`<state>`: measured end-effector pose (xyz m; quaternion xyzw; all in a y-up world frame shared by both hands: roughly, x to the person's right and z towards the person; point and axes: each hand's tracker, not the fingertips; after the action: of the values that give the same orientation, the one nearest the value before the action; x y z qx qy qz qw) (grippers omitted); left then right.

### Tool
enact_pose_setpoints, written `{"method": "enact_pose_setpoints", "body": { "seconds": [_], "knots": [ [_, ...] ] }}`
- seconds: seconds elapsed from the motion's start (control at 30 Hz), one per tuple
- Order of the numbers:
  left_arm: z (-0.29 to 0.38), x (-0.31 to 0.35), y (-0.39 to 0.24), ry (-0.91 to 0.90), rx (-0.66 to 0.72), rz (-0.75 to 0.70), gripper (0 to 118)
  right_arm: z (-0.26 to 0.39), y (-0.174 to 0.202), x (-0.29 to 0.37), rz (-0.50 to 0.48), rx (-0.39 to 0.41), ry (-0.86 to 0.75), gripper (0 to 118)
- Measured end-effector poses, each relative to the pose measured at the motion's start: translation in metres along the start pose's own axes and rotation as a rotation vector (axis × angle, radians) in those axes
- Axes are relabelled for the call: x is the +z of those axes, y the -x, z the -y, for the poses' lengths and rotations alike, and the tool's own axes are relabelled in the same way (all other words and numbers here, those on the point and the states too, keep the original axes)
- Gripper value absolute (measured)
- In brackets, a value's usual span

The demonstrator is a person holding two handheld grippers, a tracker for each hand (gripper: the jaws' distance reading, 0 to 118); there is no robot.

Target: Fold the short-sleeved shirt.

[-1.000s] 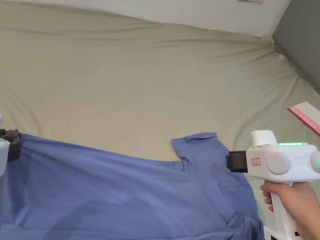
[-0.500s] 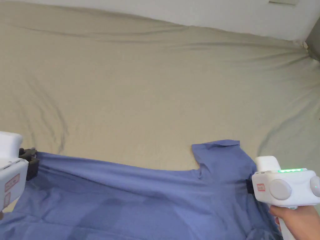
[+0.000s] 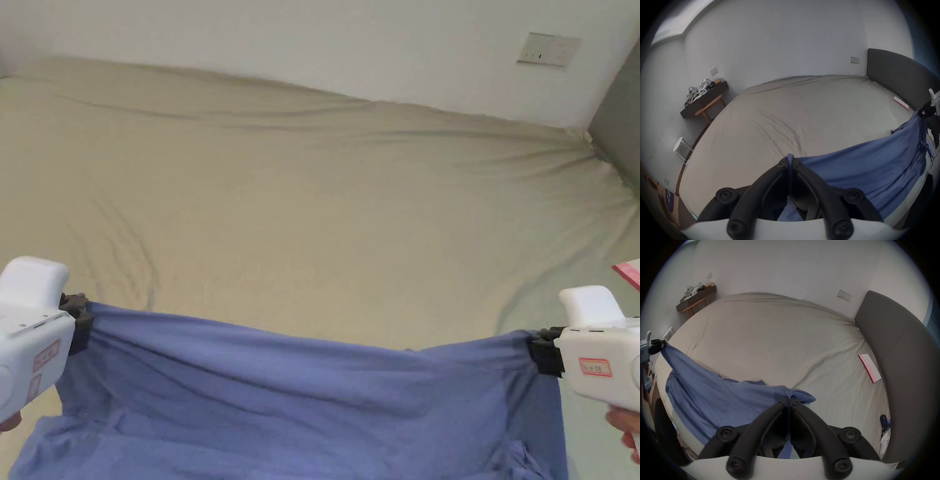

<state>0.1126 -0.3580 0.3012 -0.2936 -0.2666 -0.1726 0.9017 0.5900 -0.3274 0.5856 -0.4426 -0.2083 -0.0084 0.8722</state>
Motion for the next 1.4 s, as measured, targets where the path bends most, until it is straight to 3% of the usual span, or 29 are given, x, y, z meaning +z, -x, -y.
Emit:
{"method": "enact_pose_setpoints", "body": {
  "seconds": [0.17,0.4,0.47,0.67,0.93,1.0,1.23,1.3,1.37,1.4],
  "knots": [
    [0.026,0.034,0.008,0.023,-0.006,-0.011,0,0.025,-0.006,0.026,-0.016,0.104,-0.014,4],
    [0.077,0.060,0.007,0.104,-0.068,0.005,0,0.048,0.000,0.023,-0.074,0.164,0.056,4],
    [0.092,0.062,0.005,0.130,-0.082,0.012,0,0.103,-0.007,0.022,-0.092,0.173,0.095,4],
    [0.127,0.046,0.003,0.209,-0.126,0.034,0,0.143,0.011,0.006,-0.112,0.217,0.222,4],
    [0.149,0.018,0.005,0.328,-0.185,0.088,0,0.173,0.063,0.010,-0.168,0.262,0.407,4],
    [0.153,0.012,0.007,0.357,-0.188,0.102,0,0.174,0.046,-0.004,-0.168,0.262,0.425,4],
    [0.167,-0.012,0.003,0.472,-0.248,0.149,1,0.179,0.044,-0.036,-0.168,0.234,0.495,4],
    [0.166,-0.014,0.002,0.465,-0.245,0.146,1,0.173,0.040,-0.038,-0.171,0.213,0.513,12],
    [0.160,-0.013,0.002,0.460,-0.230,0.142,18,0.167,0.040,-0.032,-0.173,0.202,0.518,56],
    [0.158,-0.012,0.003,0.454,-0.226,0.140,23,0.164,0.039,-0.026,-0.168,0.196,0.508,65]
  ]
}}
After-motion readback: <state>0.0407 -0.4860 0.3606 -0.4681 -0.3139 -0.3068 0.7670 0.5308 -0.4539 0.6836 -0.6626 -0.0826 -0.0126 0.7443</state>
